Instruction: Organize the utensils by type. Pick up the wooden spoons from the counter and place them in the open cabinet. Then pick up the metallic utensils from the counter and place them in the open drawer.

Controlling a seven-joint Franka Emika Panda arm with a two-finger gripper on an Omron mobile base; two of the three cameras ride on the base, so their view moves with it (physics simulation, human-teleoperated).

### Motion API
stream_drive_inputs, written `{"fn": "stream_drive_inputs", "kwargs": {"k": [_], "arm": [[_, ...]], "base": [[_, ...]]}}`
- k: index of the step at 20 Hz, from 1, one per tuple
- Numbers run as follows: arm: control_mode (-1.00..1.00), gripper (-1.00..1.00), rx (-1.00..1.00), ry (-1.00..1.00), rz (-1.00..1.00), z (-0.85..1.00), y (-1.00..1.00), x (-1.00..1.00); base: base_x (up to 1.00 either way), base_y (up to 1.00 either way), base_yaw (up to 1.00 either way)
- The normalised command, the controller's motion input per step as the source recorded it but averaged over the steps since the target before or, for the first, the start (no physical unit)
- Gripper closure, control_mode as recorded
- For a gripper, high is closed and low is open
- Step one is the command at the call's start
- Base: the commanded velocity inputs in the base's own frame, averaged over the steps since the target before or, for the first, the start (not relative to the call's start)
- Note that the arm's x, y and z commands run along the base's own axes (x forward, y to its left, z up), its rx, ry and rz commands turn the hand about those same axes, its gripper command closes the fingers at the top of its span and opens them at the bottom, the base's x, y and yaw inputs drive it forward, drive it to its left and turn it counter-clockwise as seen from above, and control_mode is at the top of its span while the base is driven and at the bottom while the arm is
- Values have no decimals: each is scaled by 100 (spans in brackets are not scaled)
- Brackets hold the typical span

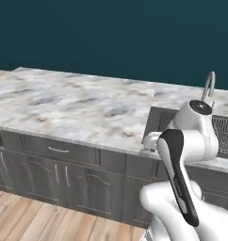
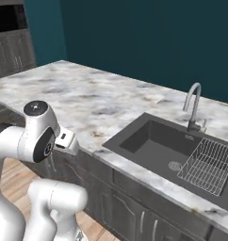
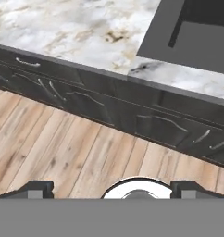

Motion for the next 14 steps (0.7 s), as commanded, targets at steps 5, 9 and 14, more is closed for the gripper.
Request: {"fn": "stream_drive_inputs", "kwargs": {"k": [5, 9, 14], "arm": [[100, -100, 0, 0, 0, 0, 0, 0], [100, -100, 0, 0, 0, 0, 0, 0], [100, -100, 0, 0, 0, 0, 0, 0]], "base": [[-36, -65, -30], [-20, -98, -25], [-14, -100, -25]]}}
